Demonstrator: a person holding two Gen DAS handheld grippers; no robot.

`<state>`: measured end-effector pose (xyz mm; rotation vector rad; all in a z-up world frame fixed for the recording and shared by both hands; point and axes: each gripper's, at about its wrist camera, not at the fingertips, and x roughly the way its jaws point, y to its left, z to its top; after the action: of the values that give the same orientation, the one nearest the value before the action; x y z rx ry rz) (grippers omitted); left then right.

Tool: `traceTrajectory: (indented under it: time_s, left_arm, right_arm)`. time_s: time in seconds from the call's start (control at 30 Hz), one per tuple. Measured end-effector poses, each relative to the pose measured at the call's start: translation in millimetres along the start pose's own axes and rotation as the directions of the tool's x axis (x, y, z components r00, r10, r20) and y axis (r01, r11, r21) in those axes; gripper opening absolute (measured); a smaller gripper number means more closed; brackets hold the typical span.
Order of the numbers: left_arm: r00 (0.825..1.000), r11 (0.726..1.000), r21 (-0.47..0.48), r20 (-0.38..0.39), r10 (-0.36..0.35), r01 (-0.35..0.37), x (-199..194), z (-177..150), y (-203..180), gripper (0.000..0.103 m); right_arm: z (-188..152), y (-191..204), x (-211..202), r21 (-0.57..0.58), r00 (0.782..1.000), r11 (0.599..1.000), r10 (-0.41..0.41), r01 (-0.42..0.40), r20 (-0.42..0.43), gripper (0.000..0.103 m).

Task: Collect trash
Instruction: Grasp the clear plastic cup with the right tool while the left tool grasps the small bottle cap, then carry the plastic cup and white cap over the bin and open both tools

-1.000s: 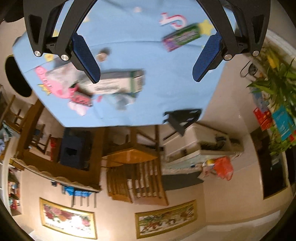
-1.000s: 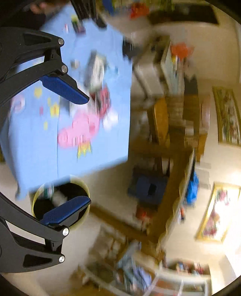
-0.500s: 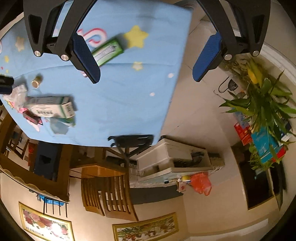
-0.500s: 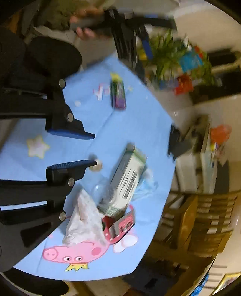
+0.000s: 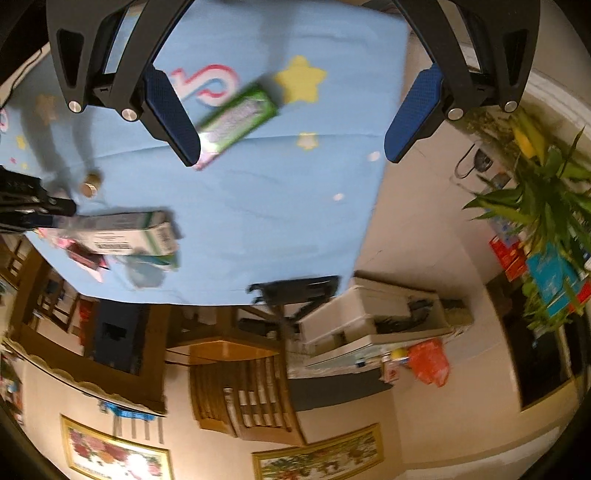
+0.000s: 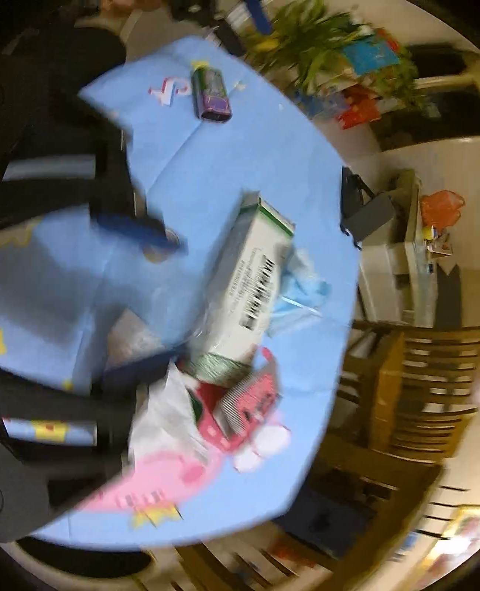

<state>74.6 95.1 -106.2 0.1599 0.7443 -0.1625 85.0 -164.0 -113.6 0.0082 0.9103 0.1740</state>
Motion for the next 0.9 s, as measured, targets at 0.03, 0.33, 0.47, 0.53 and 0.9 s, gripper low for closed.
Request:
traceTrajectory:
  time_s: [0.03, 0.33, 0.47, 0.53, 0.9]
  left_arm:
    - [1.000, 1.000, 0.008, -0.001, -0.018, 0.018, -0.3, 1.3, -6.7, 0.096]
    - [0.962, 0.949, 0.162, -0.082, -0.260, 0.270, 22.2, 16.8, -119.2, 0.096]
    - [0.931, 0.926, 0.153, -0.185, -0.316, 0.345, 62.2, 24.6, -155.7, 0.089]
    - [0.928, 0.929, 0.143, -0.208, -0.310, 0.342, 75.3, 27.7, -164.9, 0.085]
    - [0.961, 0.963, 0.141, -0.186, -0.204, 0.232, 74.4, 15.1, -176.0, 0.020]
  right_arm:
    - [-0.4, -4.1, -3.4, 0.013, 1.000, 1.000, 0.014, -0.014, 0.008, 0.035]
    - [-45.3, -94.2, -76.7, 0.225, 0.982, 0.966, 0.090, -0.127, 0.167, 0.035]
    - [-71.9, -133.2, -85.7, 0.324, 0.975, 0.931, 0.107, -0.167, 0.195, 0.035]
    - [-81.3, -143.3, -90.3, 0.349, 0.972, 0.920, 0.113, -0.181, 0.208, 0.035]
    - [-83.6, -147.6, -117.5, 0.325, 0.944, 0.920, 0.116, -0.219, 0.308, 0.035]
